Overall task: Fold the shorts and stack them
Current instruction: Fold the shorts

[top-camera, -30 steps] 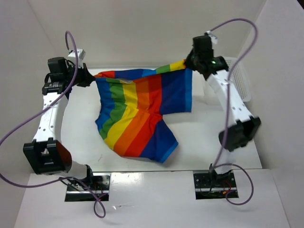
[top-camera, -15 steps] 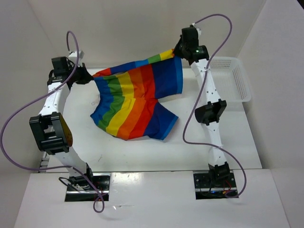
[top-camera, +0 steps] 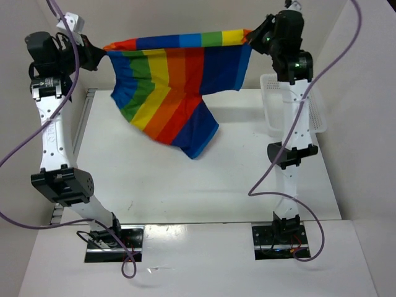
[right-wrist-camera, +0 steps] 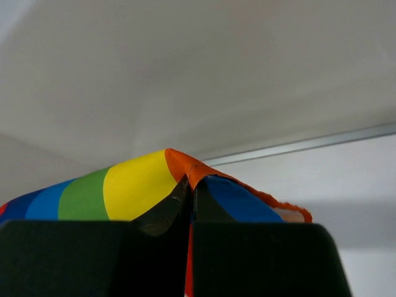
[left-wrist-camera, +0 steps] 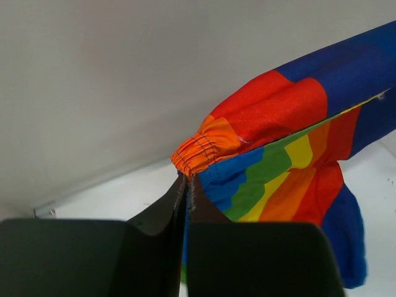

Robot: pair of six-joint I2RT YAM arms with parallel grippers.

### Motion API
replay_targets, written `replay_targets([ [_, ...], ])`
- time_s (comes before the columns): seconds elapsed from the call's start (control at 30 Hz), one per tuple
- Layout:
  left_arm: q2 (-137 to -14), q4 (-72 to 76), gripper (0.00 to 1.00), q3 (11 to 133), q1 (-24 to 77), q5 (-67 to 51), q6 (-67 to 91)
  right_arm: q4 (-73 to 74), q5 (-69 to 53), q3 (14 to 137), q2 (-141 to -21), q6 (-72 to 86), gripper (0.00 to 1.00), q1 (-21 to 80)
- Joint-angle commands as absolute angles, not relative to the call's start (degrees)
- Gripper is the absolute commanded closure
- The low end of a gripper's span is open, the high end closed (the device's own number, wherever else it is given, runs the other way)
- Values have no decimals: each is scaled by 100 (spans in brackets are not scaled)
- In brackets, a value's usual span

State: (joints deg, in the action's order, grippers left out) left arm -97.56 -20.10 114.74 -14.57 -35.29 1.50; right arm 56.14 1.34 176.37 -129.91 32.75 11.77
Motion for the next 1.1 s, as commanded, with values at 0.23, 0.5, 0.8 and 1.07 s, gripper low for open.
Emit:
replay_targets([
  [0.23, -8694, -2276, 100, 12664, -1521, -3911, 0, 5423, -35, 17938, -11058, 2953, 100, 1257],
  [0.5, -7920, -2785, 100, 13297, -1302, -3482, 0, 5222, 18, 16772, -9145, 2953, 100, 1257],
  [0.8, -7717, -3199, 100, 13570, -862, -2892, 0, 5290, 729, 15952, -8104, 3059, 100, 1257],
  [1.07, -7963, -3147, 100, 12956, -861, -2698, 0, 5168, 1063, 14890, -8208, 3059, 100, 1257],
])
